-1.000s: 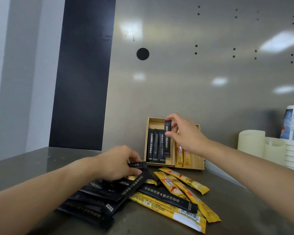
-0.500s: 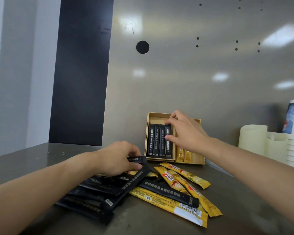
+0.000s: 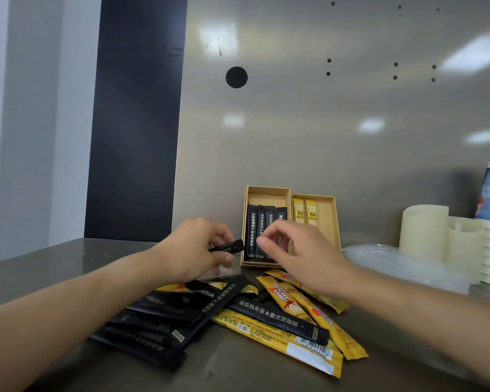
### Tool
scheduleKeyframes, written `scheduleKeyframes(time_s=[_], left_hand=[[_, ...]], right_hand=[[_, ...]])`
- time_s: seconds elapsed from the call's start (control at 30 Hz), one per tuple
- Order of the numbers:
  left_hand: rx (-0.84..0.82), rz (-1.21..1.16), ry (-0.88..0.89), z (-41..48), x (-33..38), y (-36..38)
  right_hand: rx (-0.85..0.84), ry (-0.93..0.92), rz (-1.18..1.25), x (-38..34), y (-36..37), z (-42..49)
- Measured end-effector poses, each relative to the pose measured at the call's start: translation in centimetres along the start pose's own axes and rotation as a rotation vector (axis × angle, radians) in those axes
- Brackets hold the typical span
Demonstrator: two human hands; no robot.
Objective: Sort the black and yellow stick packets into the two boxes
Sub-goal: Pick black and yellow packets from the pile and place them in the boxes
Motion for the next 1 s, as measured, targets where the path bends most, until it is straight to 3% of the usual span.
scheduleKeyframes(time_s=[0.17, 0.37, 0.57, 0.87, 1.0], left_hand=[[-0.022, -0.002, 0.089, -0.4, 0.8, 0.3], [-0.038, 0.012, 0.135, -0.5, 1.4, 0.7], [0.082, 0.078, 0.058, -0.2, 0.2, -0.9], [0.003, -0.247, -0.009, 0.2, -0.3, -1.0], [-0.025, -0.293, 0.013, 0.0, 0.0, -0.5]], right_hand=[[0.032, 0.050, 0.241, 0.0, 1.7, -1.0], [0.057, -0.012, 0.276, -0.5, 1.4, -1.6], [0.175, 0.174, 0.399, 0.7, 0.6, -1.9], [0.188, 0.314, 0.672, 1.2, 0.7, -1.7], [0.162, 0.306, 0.618, 1.2, 0.8, -1.8]])
Point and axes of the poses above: each hand's wrist, its own z-axis towards the middle knuckle, its own y-axis out of the palm, x = y × z, the point moved 4 cm from there along z, towards the middle knuckle, and after that the axes turned 5 degrees about -y, right-handed, at the moved point
